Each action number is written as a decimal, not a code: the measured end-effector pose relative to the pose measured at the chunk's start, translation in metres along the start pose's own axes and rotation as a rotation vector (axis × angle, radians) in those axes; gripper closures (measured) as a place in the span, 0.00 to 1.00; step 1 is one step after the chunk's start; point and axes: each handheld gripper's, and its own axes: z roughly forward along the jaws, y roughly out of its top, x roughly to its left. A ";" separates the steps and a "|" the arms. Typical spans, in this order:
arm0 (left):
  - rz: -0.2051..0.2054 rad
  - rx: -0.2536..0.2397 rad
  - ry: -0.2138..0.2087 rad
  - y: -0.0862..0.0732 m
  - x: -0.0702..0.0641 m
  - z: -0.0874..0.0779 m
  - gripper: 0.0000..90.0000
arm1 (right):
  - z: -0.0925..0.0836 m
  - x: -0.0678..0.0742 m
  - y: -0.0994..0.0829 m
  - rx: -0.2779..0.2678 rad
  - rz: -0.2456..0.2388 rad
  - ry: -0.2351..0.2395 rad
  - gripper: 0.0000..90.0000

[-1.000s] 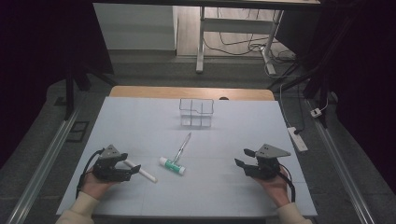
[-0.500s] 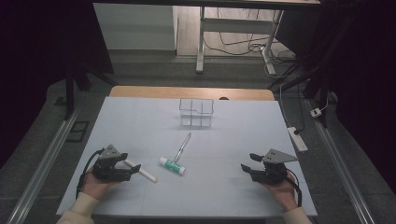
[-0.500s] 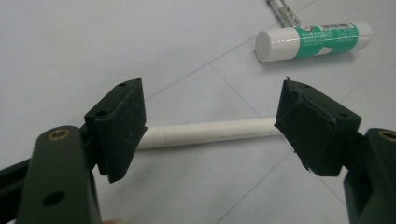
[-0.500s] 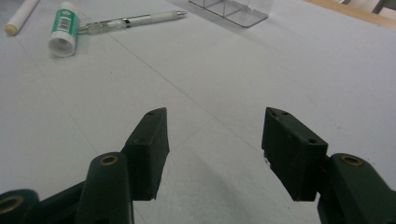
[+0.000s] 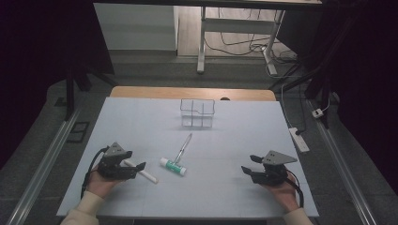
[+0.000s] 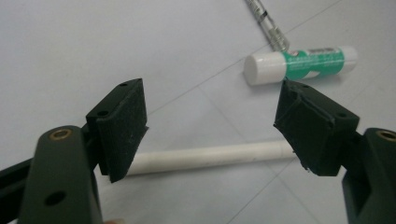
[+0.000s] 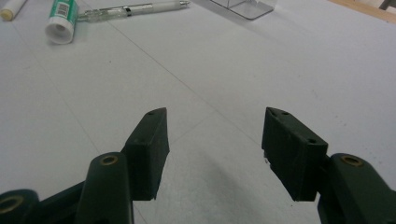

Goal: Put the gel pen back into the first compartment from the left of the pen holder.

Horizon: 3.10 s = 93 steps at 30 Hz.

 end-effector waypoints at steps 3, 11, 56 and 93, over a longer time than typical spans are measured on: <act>-0.014 -0.014 -0.018 0.007 -0.003 0.000 0.30 | 0.000 -0.002 0.001 -0.007 0.012 0.001 0.46; -0.005 -0.019 -0.027 0.021 -0.008 0.006 0.30 | 0.000 -0.004 0.000 -0.009 0.019 -0.001 0.46; 0.104 0.080 -0.087 0.102 -0.050 0.081 0.33 | 0.003 -0.006 -0.006 0.039 0.028 -0.031 0.46; 0.095 0.178 -0.049 0.123 -0.055 0.139 0.38 | 0.006 -0.008 -0.008 0.048 0.021 -0.026 0.45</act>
